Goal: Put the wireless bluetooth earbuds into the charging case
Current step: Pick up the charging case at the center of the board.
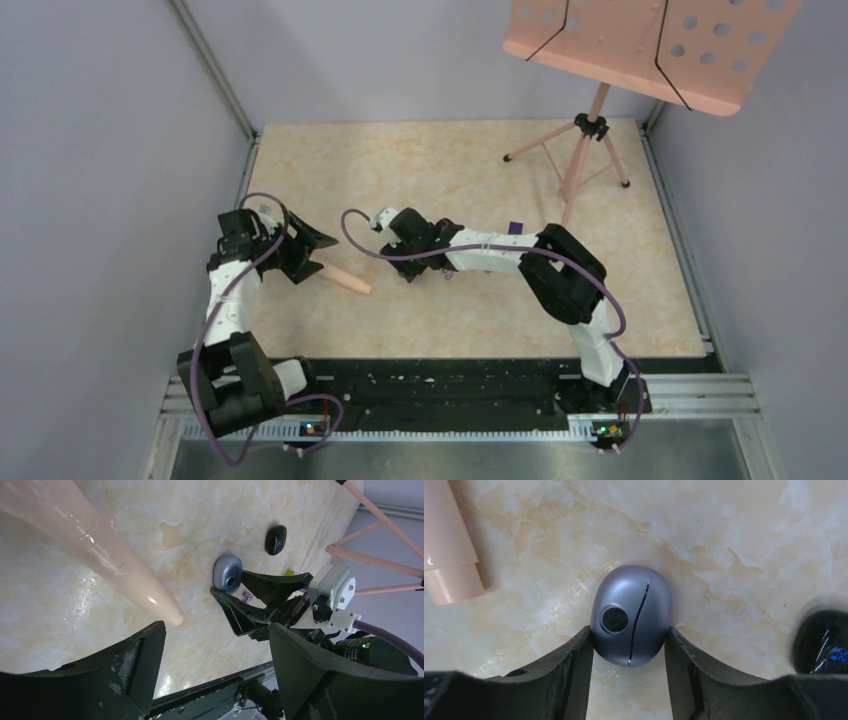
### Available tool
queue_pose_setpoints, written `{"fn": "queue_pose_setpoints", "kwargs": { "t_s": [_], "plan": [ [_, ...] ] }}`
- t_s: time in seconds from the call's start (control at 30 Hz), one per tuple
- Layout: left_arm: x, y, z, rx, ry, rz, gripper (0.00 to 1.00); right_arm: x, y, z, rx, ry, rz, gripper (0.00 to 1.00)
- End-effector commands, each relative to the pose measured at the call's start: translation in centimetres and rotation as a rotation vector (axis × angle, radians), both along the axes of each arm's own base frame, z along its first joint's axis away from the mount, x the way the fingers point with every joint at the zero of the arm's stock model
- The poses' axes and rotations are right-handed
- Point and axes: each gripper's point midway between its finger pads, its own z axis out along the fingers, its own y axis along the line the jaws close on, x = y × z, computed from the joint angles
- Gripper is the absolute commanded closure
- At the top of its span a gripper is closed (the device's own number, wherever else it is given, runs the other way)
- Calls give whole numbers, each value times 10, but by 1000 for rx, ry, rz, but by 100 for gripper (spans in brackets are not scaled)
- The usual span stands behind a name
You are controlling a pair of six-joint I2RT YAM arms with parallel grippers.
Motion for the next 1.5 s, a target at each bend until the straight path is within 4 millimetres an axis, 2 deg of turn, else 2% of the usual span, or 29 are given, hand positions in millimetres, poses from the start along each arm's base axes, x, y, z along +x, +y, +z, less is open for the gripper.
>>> {"fn": "queue_pose_setpoints", "kwargs": {
  "t_s": [0.0,0.07,0.13,0.17,0.2,0.33,0.47,0.53,0.63,0.73,0.97,1.33,1.4,1.47],
  "plan": [
    [4,-13,2,-18,-47,-65,20,-4,-1,12,-9,-54,141,79],
    [6,-23,3,-1,-81,-134,21,0,2,42,65,-122,220,80],
    [15,-36,13,12,-147,-230,24,6,-3,76,133,-235,315,82],
    [17,-47,19,13,-186,-291,26,10,-3,100,174,-310,366,82],
    [23,-57,31,11,-240,-355,28,10,-6,120,206,-373,412,82],
    [28,-106,83,-66,-455,-632,36,4,-19,181,251,-590,557,82],
    [26,-137,126,-76,-679,-790,35,-5,-31,221,242,-748,628,82],
    [25,-148,143,-67,-774,-821,33,-7,-36,232,225,-804,650,82],
    [19,-167,155,-89,-826,-893,33,-3,-41,244,200,-850,633,83],
    [16,-181,158,-112,-827,-943,34,2,-43,251,181,-875,614,83],
    [15,-197,160,-121,-840,-993,40,5,-42,260,166,-917,606,83],
    [18,-203,156,-121,-835,-1019,67,5,-42,266,186,-921,579,84],
    [14,-204,155,-130,-844,-1039,80,6,-43,267,196,-908,547,78],
    [12,-204,152,-126,-867,-1063,96,9,-46,268,213,-872,493,65]
  ]
}}
